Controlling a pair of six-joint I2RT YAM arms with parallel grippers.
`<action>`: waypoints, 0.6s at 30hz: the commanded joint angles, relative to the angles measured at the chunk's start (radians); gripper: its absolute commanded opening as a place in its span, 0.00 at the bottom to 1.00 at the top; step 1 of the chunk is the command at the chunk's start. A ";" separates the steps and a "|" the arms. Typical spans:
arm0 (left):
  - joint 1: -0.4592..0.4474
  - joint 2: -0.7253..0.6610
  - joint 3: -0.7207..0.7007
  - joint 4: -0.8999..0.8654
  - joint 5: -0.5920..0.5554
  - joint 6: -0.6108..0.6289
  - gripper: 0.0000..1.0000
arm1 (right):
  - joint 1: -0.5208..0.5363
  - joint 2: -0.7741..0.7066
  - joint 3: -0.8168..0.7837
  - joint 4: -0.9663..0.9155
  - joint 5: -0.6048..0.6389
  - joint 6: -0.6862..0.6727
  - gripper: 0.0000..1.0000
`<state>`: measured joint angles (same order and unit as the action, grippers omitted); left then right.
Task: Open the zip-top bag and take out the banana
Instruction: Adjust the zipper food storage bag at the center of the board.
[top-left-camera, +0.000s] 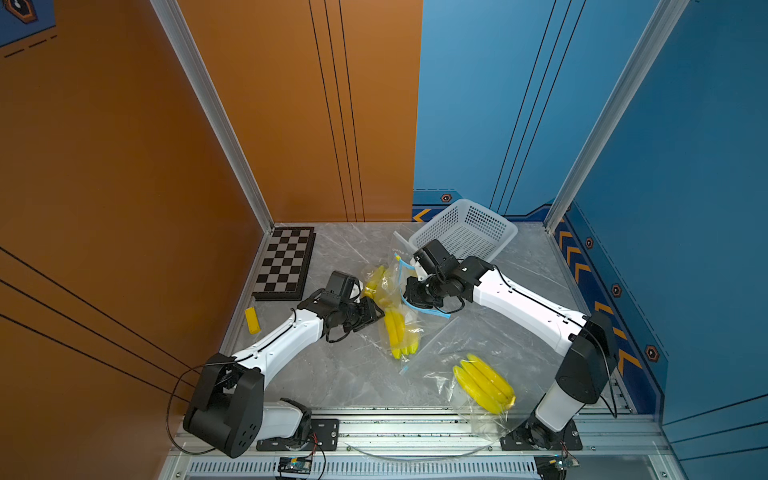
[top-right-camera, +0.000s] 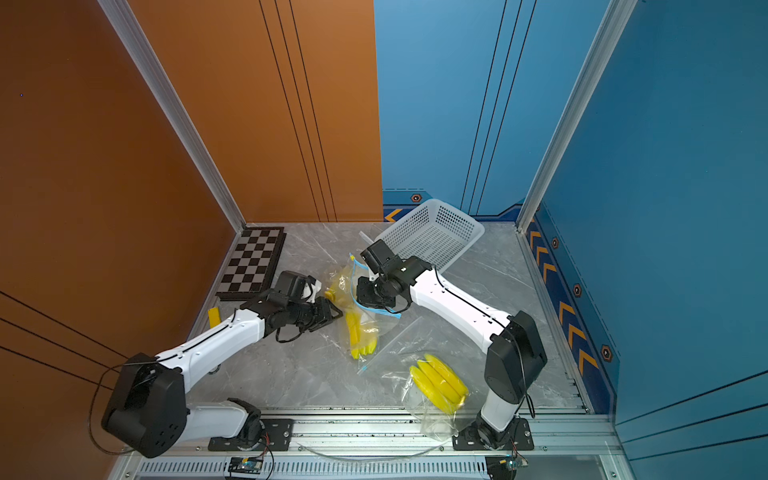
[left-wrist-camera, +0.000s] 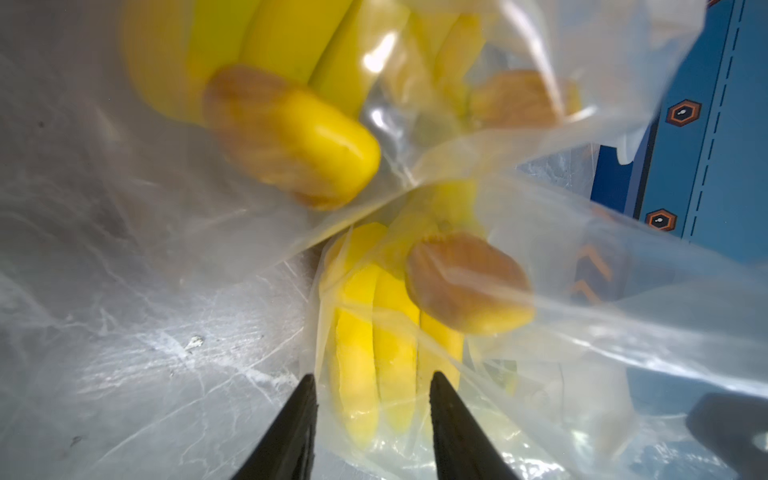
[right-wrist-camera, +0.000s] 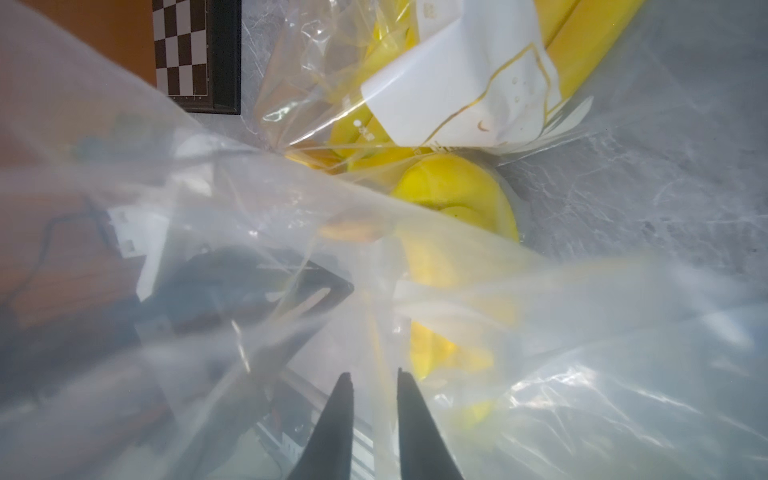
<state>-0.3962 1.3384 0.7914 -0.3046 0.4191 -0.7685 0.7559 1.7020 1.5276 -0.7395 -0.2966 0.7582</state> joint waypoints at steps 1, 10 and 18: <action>-0.007 0.001 -0.030 0.045 0.018 -0.005 0.46 | -0.004 -0.029 -0.003 0.004 -0.026 0.006 0.22; -0.013 0.120 -0.004 0.170 0.047 0.005 0.03 | -0.017 -0.016 0.004 0.002 -0.052 0.001 0.22; -0.020 -0.007 0.179 -0.069 -0.022 0.126 0.00 | -0.041 -0.068 -0.001 0.015 -0.109 -0.014 0.22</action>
<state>-0.4072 1.4113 0.8860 -0.2756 0.4225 -0.7177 0.7197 1.6932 1.5276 -0.7387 -0.3664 0.7578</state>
